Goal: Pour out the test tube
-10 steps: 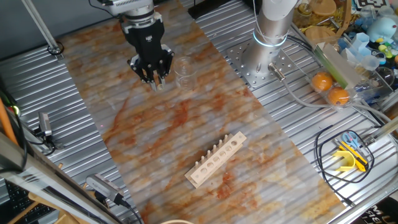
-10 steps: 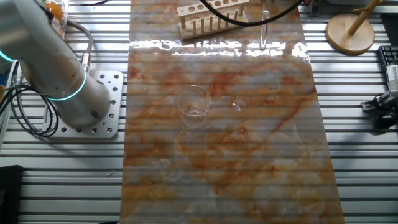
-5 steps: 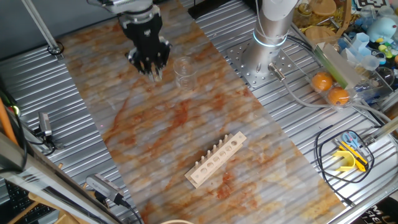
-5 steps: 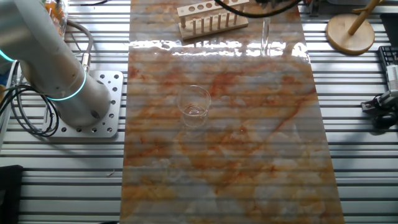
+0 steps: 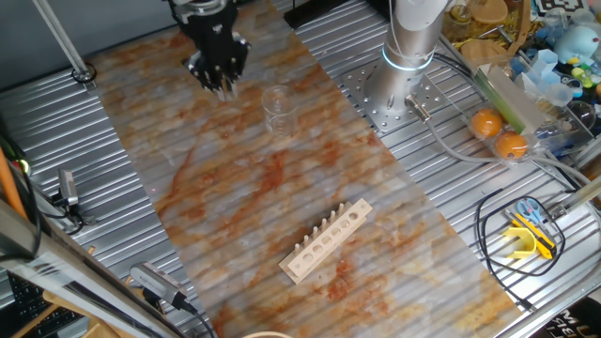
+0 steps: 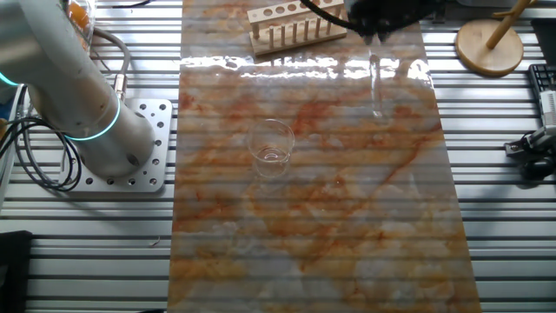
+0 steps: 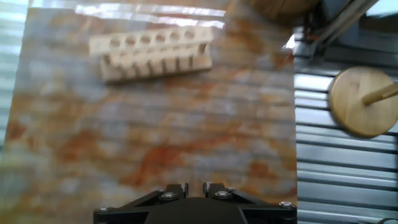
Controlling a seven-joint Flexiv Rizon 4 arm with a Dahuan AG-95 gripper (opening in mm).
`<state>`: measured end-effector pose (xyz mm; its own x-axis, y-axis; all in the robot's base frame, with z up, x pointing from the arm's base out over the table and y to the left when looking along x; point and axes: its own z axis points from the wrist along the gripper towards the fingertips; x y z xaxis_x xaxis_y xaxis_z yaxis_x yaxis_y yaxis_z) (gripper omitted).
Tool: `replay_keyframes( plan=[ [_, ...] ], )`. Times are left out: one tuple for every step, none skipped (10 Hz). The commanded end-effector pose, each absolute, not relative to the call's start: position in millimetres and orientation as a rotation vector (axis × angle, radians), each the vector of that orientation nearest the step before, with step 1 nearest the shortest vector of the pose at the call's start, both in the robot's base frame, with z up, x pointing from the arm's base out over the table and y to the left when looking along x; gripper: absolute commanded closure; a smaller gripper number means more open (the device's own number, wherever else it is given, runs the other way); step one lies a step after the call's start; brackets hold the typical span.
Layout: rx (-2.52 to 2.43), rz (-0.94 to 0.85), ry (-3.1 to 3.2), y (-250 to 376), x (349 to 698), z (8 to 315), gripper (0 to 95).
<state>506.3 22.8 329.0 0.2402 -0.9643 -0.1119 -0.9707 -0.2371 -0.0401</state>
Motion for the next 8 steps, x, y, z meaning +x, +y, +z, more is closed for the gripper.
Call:
replay_keyframes(
  plan=[
    [-2.504, 0.033, 1.790, 3, 503, 328, 95.0],
    [-2.543, 0.005, 1.758, -4, 500, 328, 95.0],
    [-2.571, -0.010, 1.731, -9, 498, 328, 95.0],
    [-2.609, -0.028, 1.693, -15, 494, 328, 95.0],
    [-2.628, -0.033, 1.667, -17, 493, 327, 95.0],
    [-2.665, -0.041, 1.611, -19, 491, 326, 95.0],
    [-2.694, -0.048, 1.569, -21, 490, 325, 95.0],
    [-2.717, -0.054, 1.533, -23, 491, 323, 95.0]
  ],
)
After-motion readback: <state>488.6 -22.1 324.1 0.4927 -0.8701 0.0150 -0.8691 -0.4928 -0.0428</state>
